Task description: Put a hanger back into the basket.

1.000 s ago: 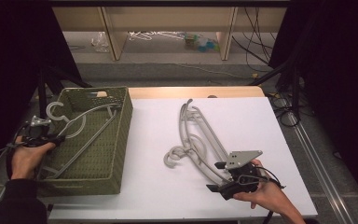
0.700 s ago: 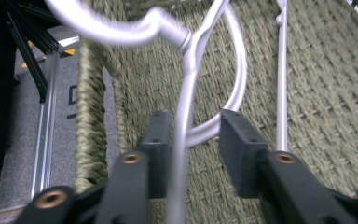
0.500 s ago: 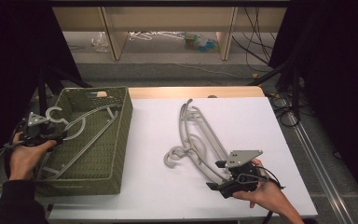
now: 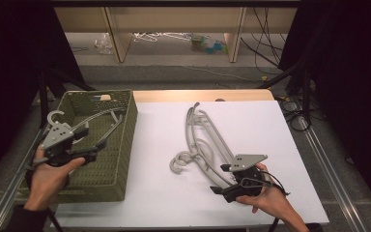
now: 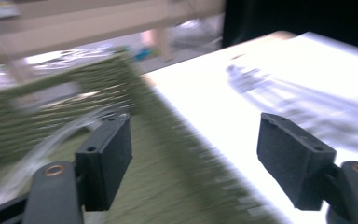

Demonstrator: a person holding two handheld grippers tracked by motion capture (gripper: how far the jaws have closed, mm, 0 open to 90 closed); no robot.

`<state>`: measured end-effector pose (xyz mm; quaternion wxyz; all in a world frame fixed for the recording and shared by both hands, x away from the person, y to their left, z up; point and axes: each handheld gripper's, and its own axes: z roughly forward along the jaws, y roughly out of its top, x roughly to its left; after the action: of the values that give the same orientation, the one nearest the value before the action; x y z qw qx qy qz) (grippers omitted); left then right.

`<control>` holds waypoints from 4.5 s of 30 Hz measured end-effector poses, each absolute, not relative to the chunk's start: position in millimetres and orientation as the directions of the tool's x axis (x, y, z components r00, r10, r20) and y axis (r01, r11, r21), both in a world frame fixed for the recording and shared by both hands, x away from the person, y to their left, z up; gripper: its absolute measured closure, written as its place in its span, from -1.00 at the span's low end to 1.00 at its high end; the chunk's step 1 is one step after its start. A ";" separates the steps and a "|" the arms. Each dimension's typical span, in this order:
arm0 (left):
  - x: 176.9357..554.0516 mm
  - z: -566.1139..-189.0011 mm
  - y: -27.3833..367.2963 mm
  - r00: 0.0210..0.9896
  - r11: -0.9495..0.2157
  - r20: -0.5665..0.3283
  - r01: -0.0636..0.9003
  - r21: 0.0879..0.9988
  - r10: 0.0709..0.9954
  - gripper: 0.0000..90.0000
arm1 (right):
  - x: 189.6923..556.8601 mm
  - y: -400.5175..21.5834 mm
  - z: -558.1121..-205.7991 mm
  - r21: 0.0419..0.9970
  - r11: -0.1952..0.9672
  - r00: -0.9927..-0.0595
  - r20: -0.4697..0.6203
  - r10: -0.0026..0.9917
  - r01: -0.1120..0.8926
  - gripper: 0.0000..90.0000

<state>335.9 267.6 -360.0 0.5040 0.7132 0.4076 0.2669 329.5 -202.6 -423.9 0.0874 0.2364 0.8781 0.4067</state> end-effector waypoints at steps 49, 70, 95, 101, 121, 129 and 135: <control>275.5 -420.0 157.3 0.709 -0.206 -0.019 0.230 0.951 0.705 -0.62 | 340.2 -204.9 -441.6 0.742 0.511 -0.799 0.055 0.598 0.433 -0.51; 274.5 -427.8 145.4 0.727 -0.218 -0.021 0.233 0.948 0.686 -0.63 | 380.9 -186.1 -462.7 0.600 0.550 -0.740 0.110 0.663 0.581 -0.30; 273.5 -429.2 147.4 0.729 -0.241 -0.003 0.230 0.943 0.684 -0.60 | 399.0 -167.6 -467.8 0.473 0.601 -0.738 0.181 0.650 0.644 0.51; 273.7 -428.4 149.0 0.734 -0.252 0.011 0.220 0.942 0.679 -0.60 | 396.1 -167.8 -463.6 0.474 0.596 -0.733 0.177 0.657 0.648 0.69; 274.5 -432.1 147.8 0.741 -0.277 0.009 0.240 0.930 0.671 -0.59 | 392.6 -171.6 -455.3 0.430 0.651 -0.758 0.138 0.638 0.626 0.70; 274.8 -433.6 147.2 0.750 -0.282 0.005 0.243 0.928 0.662 -0.60 | 393.2 -171.2 -456.3 0.413 0.656 -0.756 0.144 0.639 0.632 0.70; 274.5 -433.7 147.0 0.750 -0.295 0.010 0.247 0.923 0.661 -0.59 | 394.4 -174.7 -450.7 0.428 0.641 -0.753 0.167 0.637 0.637 0.74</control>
<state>274.5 147.0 -433.7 0.5175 0.7793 0.2913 0.2000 394.4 -174.7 -450.7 -0.0005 0.3517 0.9058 0.2362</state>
